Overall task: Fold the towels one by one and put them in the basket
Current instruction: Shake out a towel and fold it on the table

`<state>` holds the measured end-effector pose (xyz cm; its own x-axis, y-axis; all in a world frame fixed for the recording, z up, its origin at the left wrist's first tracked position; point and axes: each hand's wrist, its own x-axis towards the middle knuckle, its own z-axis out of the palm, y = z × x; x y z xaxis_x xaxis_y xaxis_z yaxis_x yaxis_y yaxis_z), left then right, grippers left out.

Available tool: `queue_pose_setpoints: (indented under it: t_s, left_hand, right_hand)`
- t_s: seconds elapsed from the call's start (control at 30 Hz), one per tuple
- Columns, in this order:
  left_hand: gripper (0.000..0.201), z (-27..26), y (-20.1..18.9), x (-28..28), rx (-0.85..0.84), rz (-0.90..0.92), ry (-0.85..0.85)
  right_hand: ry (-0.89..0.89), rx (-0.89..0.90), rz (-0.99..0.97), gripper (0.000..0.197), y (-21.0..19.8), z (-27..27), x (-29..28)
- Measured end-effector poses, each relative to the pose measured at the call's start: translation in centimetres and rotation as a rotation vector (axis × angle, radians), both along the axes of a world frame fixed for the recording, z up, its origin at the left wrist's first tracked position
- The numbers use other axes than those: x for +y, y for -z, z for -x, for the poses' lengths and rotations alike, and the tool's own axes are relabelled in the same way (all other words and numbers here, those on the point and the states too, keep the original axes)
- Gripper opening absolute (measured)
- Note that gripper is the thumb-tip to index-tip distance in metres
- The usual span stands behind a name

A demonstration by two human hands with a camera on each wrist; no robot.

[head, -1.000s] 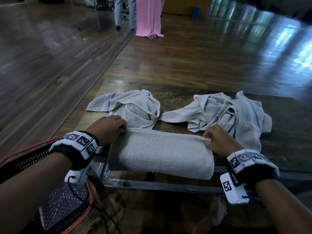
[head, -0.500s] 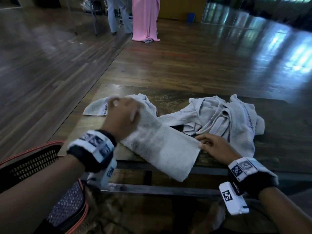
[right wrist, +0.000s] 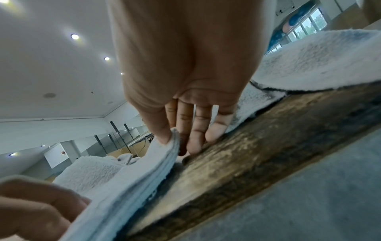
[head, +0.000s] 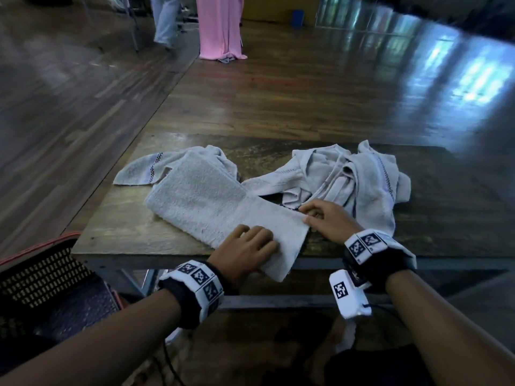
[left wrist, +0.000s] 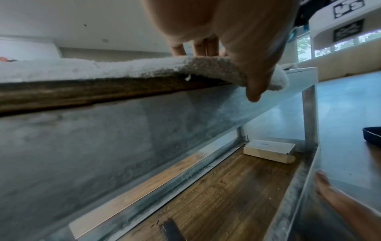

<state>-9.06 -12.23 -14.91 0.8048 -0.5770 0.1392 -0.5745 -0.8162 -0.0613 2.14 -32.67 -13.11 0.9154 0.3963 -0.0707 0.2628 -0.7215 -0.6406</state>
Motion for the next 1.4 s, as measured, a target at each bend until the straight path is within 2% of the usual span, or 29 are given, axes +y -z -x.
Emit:
queue_pose_setpoints:
  t_s: [0.07, 0.17, 0.27, 0.37, 0.43, 0.5, 0.57, 0.63, 0.73, 0.83, 0.9, 0.97, 1.07, 1.23, 1.4]
  left_hand:
    - [0.038, 0.0, -0.6, -0.2, -0.016, 0.058, 0.016]
    - [0.027, 0.7, -1.4, -1.0, -0.076, 0.238, 0.083]
    - [0.022, 1.7, -2.6, -2.0, -0.147, 0.383, 0.095]
    - [0.02, 2.7, -4.0, -3.0, -0.213, 0.601, 0.033]
    - [0.02, 3.5, -4.9, -3.4, -0.176, 0.767, -0.062]
    - [0.018, 4.0, -5.5, -3.4, -0.096, 0.917, -0.15]
    - [0.014, 4.2, -5.6, -2.7, -0.01, 1.048, -0.192]
    - [0.009, 4.0, -5.1, -1.6, 0.044, 1.121, -0.255]
    - [0.008, 3.6, -3.4, 0.3, 0.099, 1.138, -0.404]
    - [0.014, 3.3, -1.9, 1.7, 0.145, 1.171, -0.506]
    - [0.014, 3.0, -1.3, 2.5, 0.162, 1.175, -0.538]
    - [0.014, 2.7, -0.9, 3.2, 0.148, 1.131, -0.561]
    - [0.012, 2.2, -0.5, 4.6, 0.112, 1.071, -0.602]
    - [0.02, 1.4, 0.1, 6.8, 0.157, 0.936, -0.673]
    - [0.019, 0.9, 0.4, 8.2, 0.214, 0.795, -0.691]
  right_hand:
    - [0.005, 0.003, -0.025, 0.021, -0.4, 0.0, -0.1]
    - [0.036, 0.065, -0.13, 0.023, -1.4, 0.1, -1.0]
    - [0.008, 0.136, -0.278, 0.025, -2.7, 0.6, -3.0]
    - [-0.004, 0.216, -0.523, 0.022, -3.7, 1.4, -5.6]
    - [-0.035, 0.29, -0.675, 0.018, -4.1, 1.6, -6.7]
    - [-0.091, 0.384, -0.765, 0.022, -4.4, 1.7, -7.3]
    - [-0.153, 0.453, -0.79, 0.025, -4.7, 1.8, -7.1]
    - [-0.183, 0.439, -0.744, 0.029, -4.6, 1.7, -6.5]
    - [-0.124, 0.372, -0.612, 0.032, -4.4, 1.5, -4.3]
    - [-0.097, 0.26, -0.414, 0.024, -4.4, 0.9, -1.2]
    - [-0.079, 0.205, -0.351, 0.018, -4.2, 0.3, 0.9]
    - [-0.03, 0.189, -0.365, 0.011, -3.9, -0.1, 2.9]
    - [0.041, 0.136, -0.347, 0.018, -3.3, -1.0, 5.5]
    - [-0.005, 0.018, -0.094, 0.021, -2.2, -2.4, 8.3]
    - [-0.034, -0.027, 0.058, 0.022, -1.2, -2.7, 10.1]
